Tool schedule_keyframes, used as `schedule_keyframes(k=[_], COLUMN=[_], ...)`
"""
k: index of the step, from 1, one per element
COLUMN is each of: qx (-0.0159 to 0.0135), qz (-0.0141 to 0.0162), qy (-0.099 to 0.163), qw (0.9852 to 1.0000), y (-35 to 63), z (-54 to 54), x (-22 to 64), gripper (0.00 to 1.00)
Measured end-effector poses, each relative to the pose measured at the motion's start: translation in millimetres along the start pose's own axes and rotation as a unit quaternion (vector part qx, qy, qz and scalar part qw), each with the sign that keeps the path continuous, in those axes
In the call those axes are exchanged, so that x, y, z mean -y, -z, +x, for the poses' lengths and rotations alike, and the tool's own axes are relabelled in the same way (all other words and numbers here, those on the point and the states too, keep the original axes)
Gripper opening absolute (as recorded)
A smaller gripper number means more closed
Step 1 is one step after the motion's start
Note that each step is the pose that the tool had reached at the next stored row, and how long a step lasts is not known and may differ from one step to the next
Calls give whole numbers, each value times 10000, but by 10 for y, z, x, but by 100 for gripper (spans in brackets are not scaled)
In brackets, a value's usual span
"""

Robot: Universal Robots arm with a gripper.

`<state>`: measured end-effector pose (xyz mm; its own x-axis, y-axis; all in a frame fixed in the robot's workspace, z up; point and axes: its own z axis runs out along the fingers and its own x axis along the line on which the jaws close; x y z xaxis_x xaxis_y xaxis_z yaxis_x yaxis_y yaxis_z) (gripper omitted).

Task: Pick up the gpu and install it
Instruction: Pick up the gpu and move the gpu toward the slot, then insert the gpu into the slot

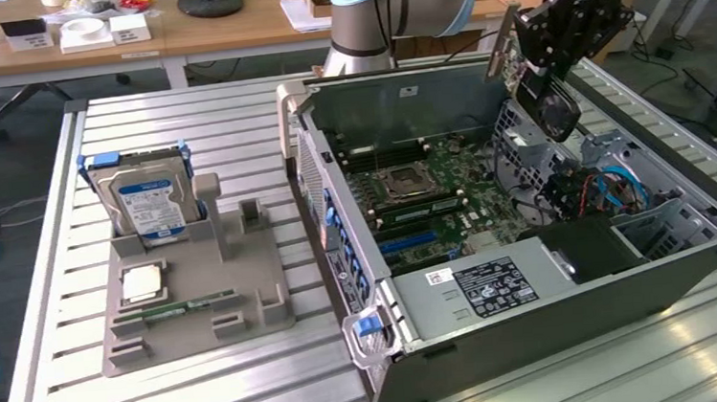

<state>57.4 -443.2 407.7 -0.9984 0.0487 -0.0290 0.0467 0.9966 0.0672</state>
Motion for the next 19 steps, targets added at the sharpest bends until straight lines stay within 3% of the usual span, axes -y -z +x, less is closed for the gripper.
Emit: schedule_keyframes(k=[19], qx=[-2], qz=[0], qy=[30], qw=[10000], y=[-27], z=[0], x=[9], gripper=[27])
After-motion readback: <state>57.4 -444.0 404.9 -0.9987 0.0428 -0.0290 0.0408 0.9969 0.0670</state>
